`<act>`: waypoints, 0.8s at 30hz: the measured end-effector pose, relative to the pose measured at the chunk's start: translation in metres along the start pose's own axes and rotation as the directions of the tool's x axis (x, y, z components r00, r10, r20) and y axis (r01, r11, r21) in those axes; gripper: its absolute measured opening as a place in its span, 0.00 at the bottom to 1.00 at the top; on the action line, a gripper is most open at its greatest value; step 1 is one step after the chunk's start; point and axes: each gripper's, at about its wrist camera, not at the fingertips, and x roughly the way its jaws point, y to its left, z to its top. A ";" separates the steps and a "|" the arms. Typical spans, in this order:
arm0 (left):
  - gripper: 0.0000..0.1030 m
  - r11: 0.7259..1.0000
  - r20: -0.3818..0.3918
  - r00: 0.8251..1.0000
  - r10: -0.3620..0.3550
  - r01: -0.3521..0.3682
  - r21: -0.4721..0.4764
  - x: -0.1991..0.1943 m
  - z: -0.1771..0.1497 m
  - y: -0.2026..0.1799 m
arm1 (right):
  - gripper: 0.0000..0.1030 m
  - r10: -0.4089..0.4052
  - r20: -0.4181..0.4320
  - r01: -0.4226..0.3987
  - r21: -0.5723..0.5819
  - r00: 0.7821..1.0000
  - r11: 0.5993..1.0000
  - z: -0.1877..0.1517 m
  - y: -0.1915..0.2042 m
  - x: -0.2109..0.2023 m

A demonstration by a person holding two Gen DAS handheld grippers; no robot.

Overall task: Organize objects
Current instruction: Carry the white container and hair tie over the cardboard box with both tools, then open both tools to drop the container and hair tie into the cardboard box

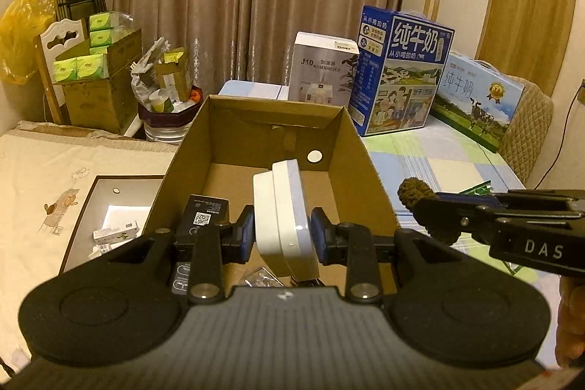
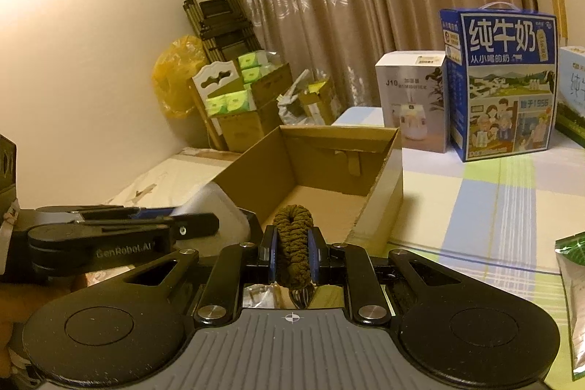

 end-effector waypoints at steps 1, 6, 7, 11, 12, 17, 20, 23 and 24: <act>0.27 1.000 0.007 1.000 -0.003 0.003 -0.004 0.000 0.000 0.001 | 0.13 0.001 0.000 -0.001 0.000 1.000 1.000 0.000 0.000 0.001; 0.55 0.999 0.042 0.999 0.011 -0.009 -0.038 -0.004 0.001 0.012 | 0.13 0.005 -0.003 -0.005 0.004 1.000 1.000 -0.002 0.002 0.005; 0.55 0.999 0.038 0.999 0.014 -0.012 -0.049 -0.004 0.000 0.014 | 0.13 0.007 -0.004 -0.007 0.003 1.000 1.000 -0.002 0.003 0.006; 0.55 0.998 0.039 0.999 0.034 -0.032 -0.050 -0.006 0.000 0.018 | 0.14 0.011 -0.005 -0.011 -0.002 1.000 1.000 -0.003 0.006 0.008; 0.57 0.998 0.040 0.999 0.038 -0.036 -0.051 -0.007 0.000 0.019 | 0.14 0.011 -0.003 -0.011 -0.002 1.000 1.000 -0.003 0.006 0.008; 0.58 0.998 0.034 0.998 0.047 -0.046 -0.052 -0.007 -0.002 0.021 | 0.14 0.020 0.001 -0.020 0.000 1.000 1.000 -0.001 0.006 0.011; 0.58 0.997 0.034 0.998 0.052 -0.050 -0.054 -0.008 -0.002 0.023 | 0.14 0.026 0.014 -0.026 0.006 1.000 1.000 0.000 0.006 0.012; 0.59 0.997 0.031 0.998 0.058 -0.056 -0.055 -0.008 -0.002 0.025 | 0.62 0.078 0.070 -0.080 0.040 0.994 0.996 0.000 0.001 0.013; 0.60 0.997 0.030 0.998 0.062 -0.060 -0.054 -0.008 -0.003 0.025 | 0.68 0.077 0.087 -0.082 0.058 0.993 0.995 0.000 -0.001 0.012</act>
